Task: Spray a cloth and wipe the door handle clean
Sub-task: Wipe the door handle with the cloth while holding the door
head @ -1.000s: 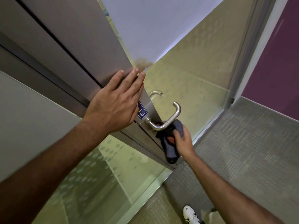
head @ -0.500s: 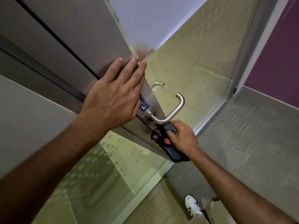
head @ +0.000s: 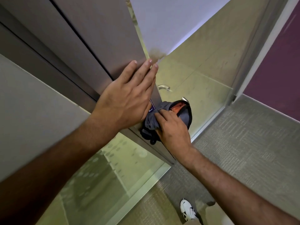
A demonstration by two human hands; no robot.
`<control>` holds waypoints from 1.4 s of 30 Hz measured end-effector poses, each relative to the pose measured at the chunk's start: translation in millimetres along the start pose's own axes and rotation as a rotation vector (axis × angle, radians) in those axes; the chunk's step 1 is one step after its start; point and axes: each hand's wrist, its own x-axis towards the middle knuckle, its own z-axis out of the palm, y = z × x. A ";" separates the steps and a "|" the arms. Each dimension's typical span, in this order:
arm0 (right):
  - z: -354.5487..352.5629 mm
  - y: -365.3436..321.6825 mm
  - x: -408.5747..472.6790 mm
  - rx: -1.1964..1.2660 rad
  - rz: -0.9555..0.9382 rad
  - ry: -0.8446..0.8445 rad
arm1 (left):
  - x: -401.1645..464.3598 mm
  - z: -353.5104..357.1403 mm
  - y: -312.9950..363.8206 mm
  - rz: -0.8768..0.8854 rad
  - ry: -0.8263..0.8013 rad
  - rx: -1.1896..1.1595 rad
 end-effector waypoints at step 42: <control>-8.6 2.0 -44.4 -0.127 -0.405 -0.012 | 1.9 -4.3 -0.4 0.007 -0.049 0.028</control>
